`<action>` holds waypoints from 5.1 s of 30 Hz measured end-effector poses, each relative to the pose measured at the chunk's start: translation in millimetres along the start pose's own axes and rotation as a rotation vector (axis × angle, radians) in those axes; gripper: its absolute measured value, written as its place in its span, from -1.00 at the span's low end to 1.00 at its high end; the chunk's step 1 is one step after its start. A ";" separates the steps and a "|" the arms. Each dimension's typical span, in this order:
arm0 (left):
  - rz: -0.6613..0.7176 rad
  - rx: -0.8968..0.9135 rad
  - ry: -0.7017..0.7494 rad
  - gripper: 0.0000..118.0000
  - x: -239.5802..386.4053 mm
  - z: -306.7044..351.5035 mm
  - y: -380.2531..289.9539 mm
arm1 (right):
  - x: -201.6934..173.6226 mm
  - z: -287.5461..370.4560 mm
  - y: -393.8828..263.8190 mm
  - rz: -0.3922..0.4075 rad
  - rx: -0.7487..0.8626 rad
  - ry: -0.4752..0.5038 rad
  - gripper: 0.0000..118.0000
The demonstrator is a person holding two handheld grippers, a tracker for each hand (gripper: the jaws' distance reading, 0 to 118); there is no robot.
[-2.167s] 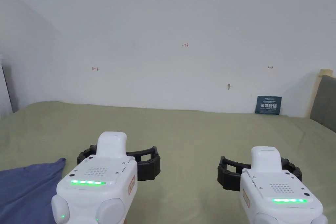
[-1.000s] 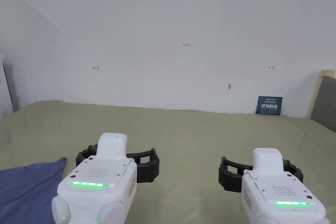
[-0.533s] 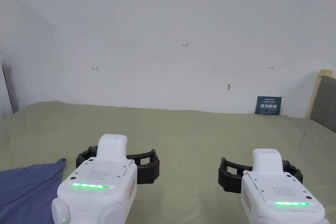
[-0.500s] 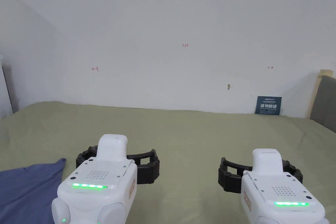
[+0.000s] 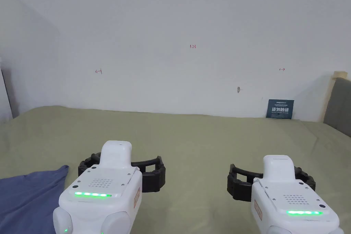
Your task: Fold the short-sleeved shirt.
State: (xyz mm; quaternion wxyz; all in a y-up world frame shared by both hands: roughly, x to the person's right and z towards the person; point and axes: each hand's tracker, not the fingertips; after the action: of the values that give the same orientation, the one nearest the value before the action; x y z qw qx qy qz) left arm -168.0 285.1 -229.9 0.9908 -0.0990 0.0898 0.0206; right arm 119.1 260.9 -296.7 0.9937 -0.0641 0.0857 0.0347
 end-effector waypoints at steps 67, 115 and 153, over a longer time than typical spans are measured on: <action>0.077 -0.095 0.698 -0.98 -274.2 146.2 -18.2 | -300.5 -19.7 21.9 0.003 -0.040 0.644 -1.00; 0.221 -0.829 0.390 0.52 -370.3 -237.0 -166.1 | -303.6 -138.7 -106.0 0.090 -0.362 0.576 -1.00; -0.084 -0.720 -0.529 -0.96 241.0 -280.6 -71.5 | 97.3 -53.0 -72.8 -0.064 -0.310 -0.103 -1.00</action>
State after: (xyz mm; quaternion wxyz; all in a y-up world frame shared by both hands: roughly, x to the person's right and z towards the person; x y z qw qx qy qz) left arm 24.3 164.5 -530.6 0.8821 -0.4324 -0.1836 0.0348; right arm 211.8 187.5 -356.7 0.9756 -0.2173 0.0262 0.0189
